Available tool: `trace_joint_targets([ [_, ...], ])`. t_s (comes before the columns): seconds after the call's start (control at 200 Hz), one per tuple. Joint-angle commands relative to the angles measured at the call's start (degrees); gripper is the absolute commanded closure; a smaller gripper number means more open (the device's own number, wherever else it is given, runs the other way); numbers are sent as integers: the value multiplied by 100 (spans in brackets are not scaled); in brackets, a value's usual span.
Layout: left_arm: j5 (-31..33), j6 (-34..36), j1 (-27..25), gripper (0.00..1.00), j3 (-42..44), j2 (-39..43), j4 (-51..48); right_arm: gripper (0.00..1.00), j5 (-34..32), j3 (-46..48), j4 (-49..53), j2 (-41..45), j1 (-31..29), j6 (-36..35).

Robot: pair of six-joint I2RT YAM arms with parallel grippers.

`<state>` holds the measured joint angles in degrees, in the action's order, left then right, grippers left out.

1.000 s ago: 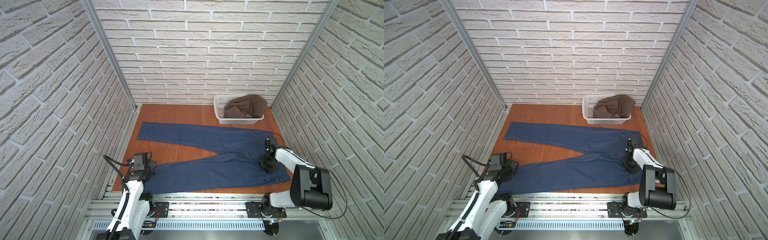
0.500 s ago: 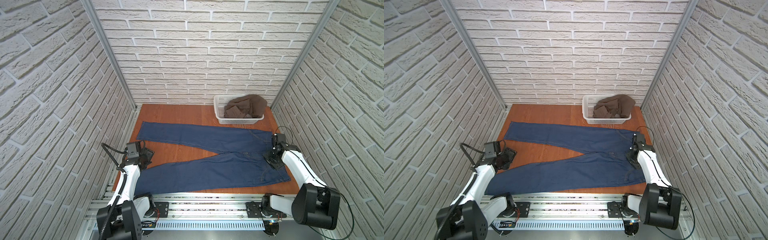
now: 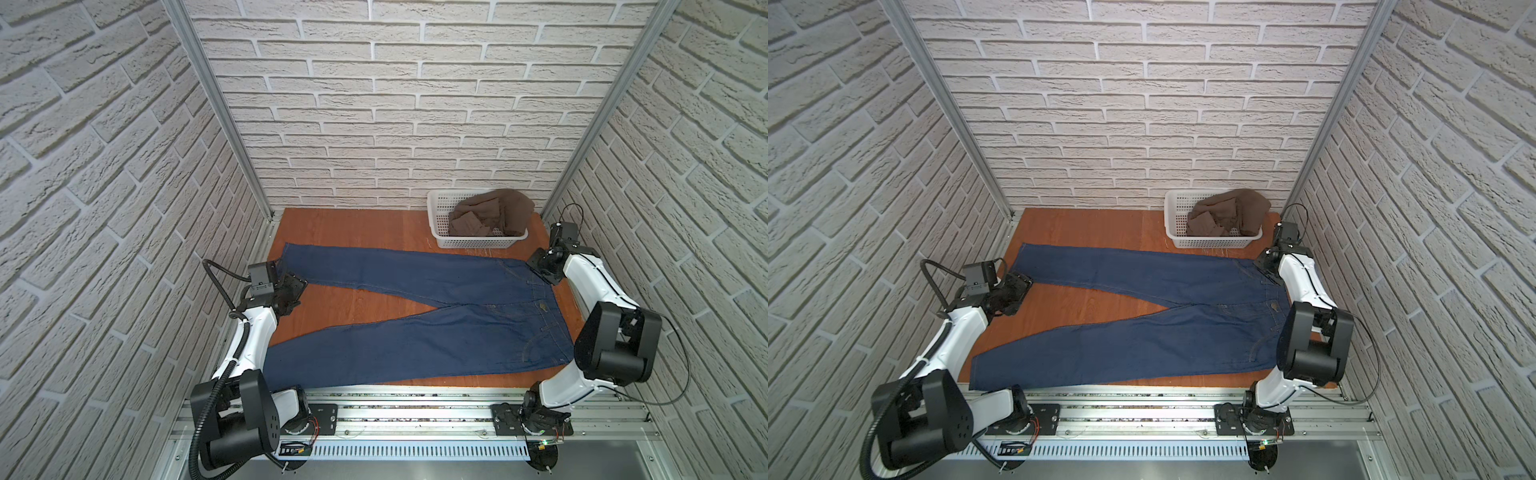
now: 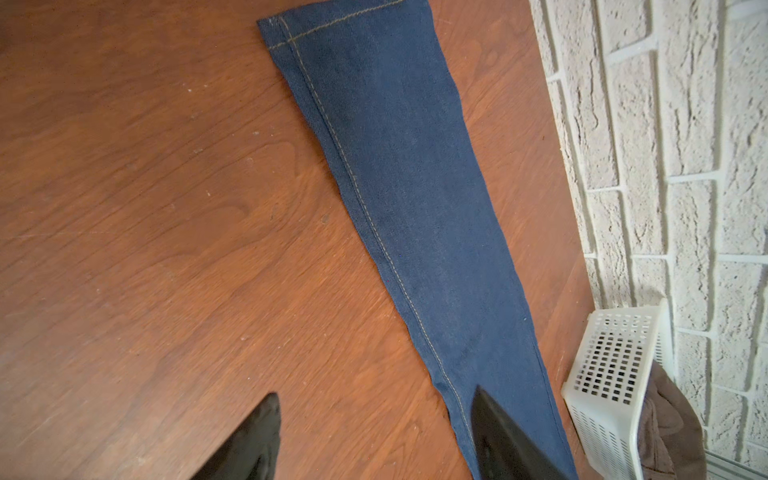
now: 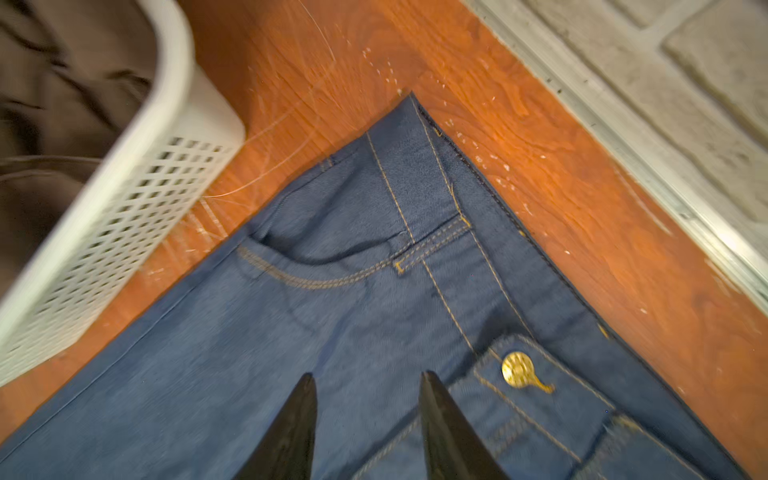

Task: Fold and stack the trousers
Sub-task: 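Place left gripper over far leg hem while right moves to waistband corner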

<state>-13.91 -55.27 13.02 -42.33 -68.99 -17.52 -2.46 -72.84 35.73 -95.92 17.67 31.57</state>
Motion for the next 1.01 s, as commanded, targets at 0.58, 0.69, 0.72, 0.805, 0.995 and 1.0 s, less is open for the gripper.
trace_joint_targets([
  [0.58,-288,484,15,23,-749,-1155,523,57,-576,-2091,-183,-2026,331,125],
  [0.69,-278,511,34,23,-770,-1161,502,57,-495,-2368,-162,-2340,392,198],
  [0.72,-266,521,34,23,-776,-1164,489,57,-472,-2420,-149,-2422,409,228],
  [0.805,-254,526,41,22,-777,-1160,472,57,-259,-2539,-168,-2658,495,384],
  [0.995,-235,547,43,19,-814,-1126,408,57,-245,-2751,-215,-3002,601,444],
  [1.0,-235,550,43,19,-818,-1126,407,57,-245,-2751,-215,-3002,601,444],
])
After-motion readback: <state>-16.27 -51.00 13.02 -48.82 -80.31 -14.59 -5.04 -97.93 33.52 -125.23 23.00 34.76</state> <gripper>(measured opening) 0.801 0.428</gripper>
